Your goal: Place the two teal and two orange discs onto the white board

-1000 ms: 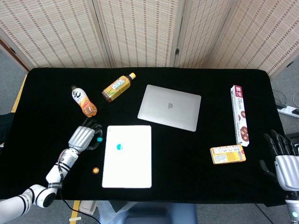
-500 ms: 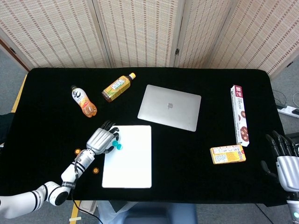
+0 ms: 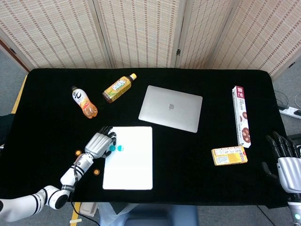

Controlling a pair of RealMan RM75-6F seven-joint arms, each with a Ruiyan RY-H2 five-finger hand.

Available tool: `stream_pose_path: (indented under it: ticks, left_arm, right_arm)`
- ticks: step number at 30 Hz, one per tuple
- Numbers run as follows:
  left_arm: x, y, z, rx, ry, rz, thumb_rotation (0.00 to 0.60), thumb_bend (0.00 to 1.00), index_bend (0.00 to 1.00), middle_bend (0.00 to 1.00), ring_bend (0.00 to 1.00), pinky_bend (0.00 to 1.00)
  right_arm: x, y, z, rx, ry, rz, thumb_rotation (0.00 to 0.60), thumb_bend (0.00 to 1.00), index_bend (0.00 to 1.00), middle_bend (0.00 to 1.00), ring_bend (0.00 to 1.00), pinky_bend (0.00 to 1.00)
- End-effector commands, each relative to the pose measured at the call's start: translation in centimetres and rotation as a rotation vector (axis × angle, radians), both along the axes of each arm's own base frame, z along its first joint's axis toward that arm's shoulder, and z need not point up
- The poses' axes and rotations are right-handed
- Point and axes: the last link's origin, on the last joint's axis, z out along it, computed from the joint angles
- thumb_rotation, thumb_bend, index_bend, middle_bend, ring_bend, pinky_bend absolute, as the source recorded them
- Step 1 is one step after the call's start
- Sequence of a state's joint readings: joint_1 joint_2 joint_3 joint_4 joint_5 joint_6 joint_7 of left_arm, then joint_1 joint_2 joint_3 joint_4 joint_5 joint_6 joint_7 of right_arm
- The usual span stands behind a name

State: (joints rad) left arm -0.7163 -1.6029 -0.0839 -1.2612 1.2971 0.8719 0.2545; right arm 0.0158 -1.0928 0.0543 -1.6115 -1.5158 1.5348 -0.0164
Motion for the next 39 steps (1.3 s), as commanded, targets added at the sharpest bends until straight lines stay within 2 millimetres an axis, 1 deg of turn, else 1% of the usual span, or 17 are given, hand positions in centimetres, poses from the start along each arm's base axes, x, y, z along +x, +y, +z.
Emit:
stream_pose_path:
  ticks: [1,9,16,19,21,24,26,29,31,35,39]
  left_arm:
    - [0.0,0.1,0.0,0.001,0.001,0.003,0.6,0.4,0.52,0.26,0.07,0.0]
    - [-0.5,0.4,-0.1,0.009,0.014,0.018,0.6,0.4,0.5,0.24,0.07,0.0]
    - [-0.7,-0.1,0.5,0.002,0.006,0.026,0.6,0.39,0.39,0.2,0.03,0.0]
    - [-0.9,-0.1,1.3,0.027,-0.012,0.033,0.6,0.39,0.31,0.17,0.01,0.0]
    - [-1.3,0.0,2.1,0.051,-0.032,0.051,0.6,0.39,0.3,0.17,0.01,0.0]
    - [-2.5,0.1,3.6,0.091,-0.051,0.081,0.6,0.39,0.36,0.17,0.01,0.0]
    - [-3.6,0.0,4.9,0.126,-0.051,0.102,0.6,0.39,0.4,0.17,0.01,0.0]
    - [-5.4,-0.5,6.5,0.162,-0.047,0.139,0.6,0.39,0.43,0.17,0.01,0.0]
    - [-6.5,-1.0,7.2,0.174,-0.035,0.155,0.6,0.39,0.44,0.17,0.01,0.0]
    - [-8.5,-2.1,7.8,0.185,-0.011,0.186,0.6,0.39,0.44,0.17,0.01,0.0]
    - [-9.9,-2.9,7.5,0.171,0.005,0.218,0.6,0.39,0.44,0.17,0.01,0.0]
  right_arm:
    - [0.0,0.0,0.0,0.0,0.0,-0.002,0.6,0.43,0.0,0.0,0.0,0.0]
    - [0.0,0.0,0.0,-0.001,0.002,-0.003,0.6,0.43,0.0,0.0,0.0,0.0]
    - [0.0,-0.1,0.0,-0.003,0.001,-0.002,0.6,0.43,0.0,0.0,0.0,0.0]
    - [0.1,-0.1,0.0,-0.002,0.002,0.003,0.6,0.43,0.0,0.0,0.0,0.0]
    - [0.2,-0.2,0.0,-0.002,0.002,0.006,0.6,0.43,0.0,0.0,0.0,0.0]
    - [0.3,-0.2,0.0,-0.001,0.002,0.012,0.6,0.43,0.0,0.0,0.0,0.0]
    - [0.3,-0.3,0.0,0.001,0.002,0.016,0.6,0.43,0.0,0.0,0.0,0.0]
    - [0.4,-0.4,-0.1,0.006,0.002,0.024,0.6,0.43,0.0,0.0,0.0,0.0]
    - [0.5,-0.5,-0.2,0.009,0.001,0.028,0.6,0.43,0.0,0.0,0.0,0.0]
    - [0.6,-0.6,-0.4,0.016,-0.001,0.036,0.6,0.43,0.0,0.0,0.0,0.0]
    - [0.7,-0.7,-0.6,0.023,0.0,0.041,0.6,0.43,0.0,0.0,0.0,0.0]
